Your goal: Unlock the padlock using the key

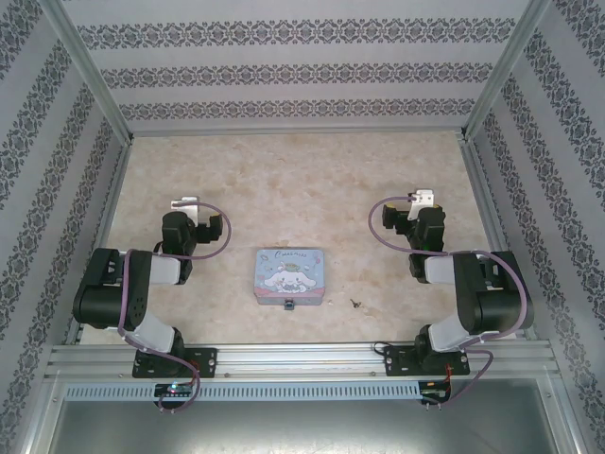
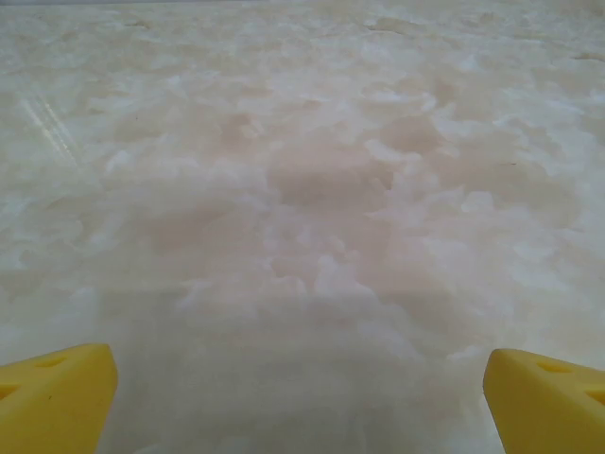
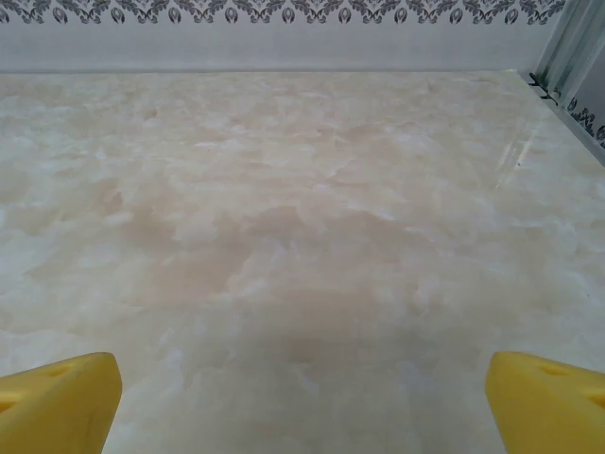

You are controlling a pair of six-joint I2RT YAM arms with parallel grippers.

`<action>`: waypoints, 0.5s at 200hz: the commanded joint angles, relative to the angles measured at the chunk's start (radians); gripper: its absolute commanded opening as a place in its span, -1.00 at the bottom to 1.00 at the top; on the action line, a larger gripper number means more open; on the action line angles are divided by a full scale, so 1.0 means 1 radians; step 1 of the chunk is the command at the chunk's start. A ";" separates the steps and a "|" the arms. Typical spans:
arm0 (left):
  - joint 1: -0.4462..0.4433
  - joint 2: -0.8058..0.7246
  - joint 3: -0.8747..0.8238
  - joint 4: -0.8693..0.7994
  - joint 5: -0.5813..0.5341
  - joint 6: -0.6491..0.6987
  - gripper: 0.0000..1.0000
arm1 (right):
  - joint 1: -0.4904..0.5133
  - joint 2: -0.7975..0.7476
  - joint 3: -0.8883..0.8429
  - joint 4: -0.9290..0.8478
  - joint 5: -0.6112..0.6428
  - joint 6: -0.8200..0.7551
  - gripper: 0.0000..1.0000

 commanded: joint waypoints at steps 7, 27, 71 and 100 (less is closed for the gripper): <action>0.013 -0.001 0.020 0.017 0.017 0.020 0.99 | 0.000 -0.010 0.001 0.029 -0.012 -0.003 0.96; 0.013 -0.002 0.020 0.018 0.017 0.020 0.99 | 0.000 -0.009 0.001 0.029 -0.012 -0.002 0.96; 0.015 0.000 0.025 0.009 0.020 0.018 0.99 | -0.010 -0.006 0.006 0.022 -0.026 0.007 0.96; 0.014 -0.001 0.022 0.012 0.022 0.019 0.99 | -0.023 -0.011 0.003 0.026 -0.054 0.018 0.96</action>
